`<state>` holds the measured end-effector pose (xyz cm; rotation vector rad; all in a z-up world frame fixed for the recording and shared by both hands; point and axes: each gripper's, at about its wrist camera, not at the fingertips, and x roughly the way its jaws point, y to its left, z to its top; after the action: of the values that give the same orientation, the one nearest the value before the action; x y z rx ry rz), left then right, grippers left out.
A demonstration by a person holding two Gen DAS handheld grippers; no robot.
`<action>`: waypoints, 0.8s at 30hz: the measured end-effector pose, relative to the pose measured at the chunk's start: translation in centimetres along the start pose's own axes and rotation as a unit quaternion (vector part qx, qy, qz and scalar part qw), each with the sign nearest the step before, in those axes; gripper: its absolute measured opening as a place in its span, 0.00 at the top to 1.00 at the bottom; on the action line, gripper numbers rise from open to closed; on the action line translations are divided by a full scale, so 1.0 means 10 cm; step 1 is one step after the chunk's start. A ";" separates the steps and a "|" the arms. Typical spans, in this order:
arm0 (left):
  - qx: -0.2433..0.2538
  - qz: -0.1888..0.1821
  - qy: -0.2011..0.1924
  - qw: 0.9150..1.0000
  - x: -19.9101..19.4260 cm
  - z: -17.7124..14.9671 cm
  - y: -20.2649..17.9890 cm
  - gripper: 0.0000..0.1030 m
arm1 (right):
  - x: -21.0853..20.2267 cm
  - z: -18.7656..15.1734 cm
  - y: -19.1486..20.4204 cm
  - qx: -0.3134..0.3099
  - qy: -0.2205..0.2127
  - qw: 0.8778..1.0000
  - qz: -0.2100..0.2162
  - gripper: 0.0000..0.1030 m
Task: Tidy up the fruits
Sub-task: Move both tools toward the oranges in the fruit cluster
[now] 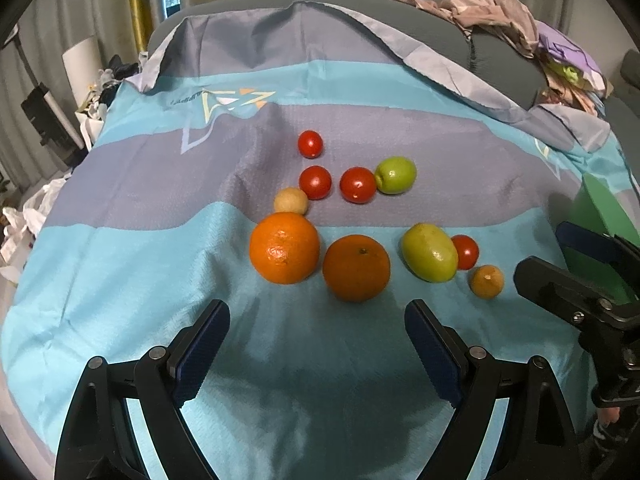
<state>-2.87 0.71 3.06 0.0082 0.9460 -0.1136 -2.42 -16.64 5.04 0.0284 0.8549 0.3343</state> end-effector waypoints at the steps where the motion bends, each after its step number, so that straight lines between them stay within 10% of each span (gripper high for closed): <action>1: 0.001 0.000 0.000 1.000 -0.01 0.00 0.00 0.13 | 0.00 0.00 0.00 -0.001 0.000 1.000 -0.002 0.01; 24: -0.008 -0.005 0.003 1.000 -0.08 0.04 -0.01 0.13 | -0.03 0.00 0.01 0.009 0.002 1.000 -0.011 0.05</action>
<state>-2.98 0.64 3.97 -0.0109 0.9523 -0.1160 -2.59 -16.66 5.25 0.0351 0.8611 0.3063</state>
